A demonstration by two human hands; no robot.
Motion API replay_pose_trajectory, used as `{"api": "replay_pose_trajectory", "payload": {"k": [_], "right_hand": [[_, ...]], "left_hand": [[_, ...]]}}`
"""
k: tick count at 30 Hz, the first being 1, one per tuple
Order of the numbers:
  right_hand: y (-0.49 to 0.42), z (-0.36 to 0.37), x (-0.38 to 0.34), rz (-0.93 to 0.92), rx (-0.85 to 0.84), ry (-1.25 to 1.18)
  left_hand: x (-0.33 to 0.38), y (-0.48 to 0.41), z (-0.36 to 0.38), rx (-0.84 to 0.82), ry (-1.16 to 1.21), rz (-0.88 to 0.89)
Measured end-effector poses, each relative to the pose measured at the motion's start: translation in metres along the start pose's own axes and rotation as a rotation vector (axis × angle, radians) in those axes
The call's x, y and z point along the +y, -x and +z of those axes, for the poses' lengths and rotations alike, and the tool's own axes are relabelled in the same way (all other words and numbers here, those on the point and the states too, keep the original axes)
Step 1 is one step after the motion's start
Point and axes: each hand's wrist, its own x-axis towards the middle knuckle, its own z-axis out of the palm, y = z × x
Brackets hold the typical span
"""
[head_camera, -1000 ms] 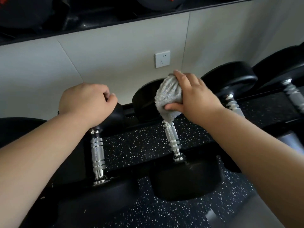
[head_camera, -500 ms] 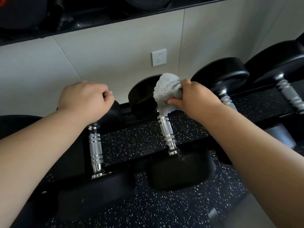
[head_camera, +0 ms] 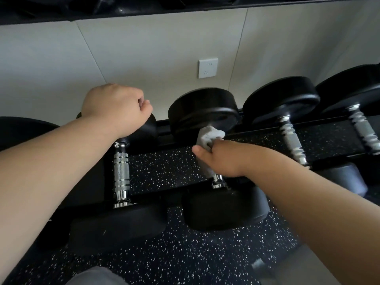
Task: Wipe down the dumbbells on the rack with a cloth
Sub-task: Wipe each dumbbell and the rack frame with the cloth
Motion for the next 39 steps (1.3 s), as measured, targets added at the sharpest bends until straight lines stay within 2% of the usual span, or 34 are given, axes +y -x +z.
{"api": "replay_pose_trajectory", "payload": {"k": [4,6,9,14,18,20,22,26,28,31,34,36,39], "right_hand": [[0.008,0.009,0.023,0.064,-0.06,-0.295],[-0.003,0.01,0.027,0.085,0.082,-0.484],[-0.03,-0.001,0.02,0.036,0.258,-0.552],[-0.038,0.01,0.022,-0.052,0.236,-0.415],[-0.018,0.029,0.044,-0.108,0.015,-0.36],[-0.018,0.027,0.049,-0.11,-0.031,-0.356],[-0.024,0.018,0.047,-0.111,0.0,-0.362],[-0.052,0.004,0.036,-0.058,0.214,-0.652],[-0.055,0.007,0.032,-0.073,0.277,-0.57],[-0.031,0.016,0.038,-0.143,0.13,-0.281],[-0.009,0.021,0.052,-0.139,-0.026,-0.208],[-0.008,0.019,0.051,-0.145,-0.026,-0.198],[-0.028,0.012,0.047,-0.127,0.088,-0.23]], "left_hand": [[0.0,0.0,0.0,-0.009,0.012,-0.004],[0.0,0.0,-0.001,-0.021,0.016,-0.012],[0.002,0.0,-0.002,-0.016,0.005,-0.019],[0.001,-0.001,0.0,-0.021,0.002,-0.032],[0.0,-0.003,0.001,-0.028,0.0,-0.019],[-0.001,-0.003,0.001,-0.031,-0.004,-0.02],[-0.001,-0.004,0.001,-0.032,-0.003,-0.029],[-0.002,-0.003,0.002,-0.024,0.004,-0.041],[-0.001,-0.003,0.002,-0.021,0.006,-0.036],[-0.001,-0.003,0.002,-0.018,0.007,-0.034],[-0.002,-0.004,0.003,-0.019,0.002,-0.031],[-0.002,-0.003,0.002,-0.018,0.003,-0.033],[-0.001,-0.003,0.002,-0.016,0.006,-0.036]]}}
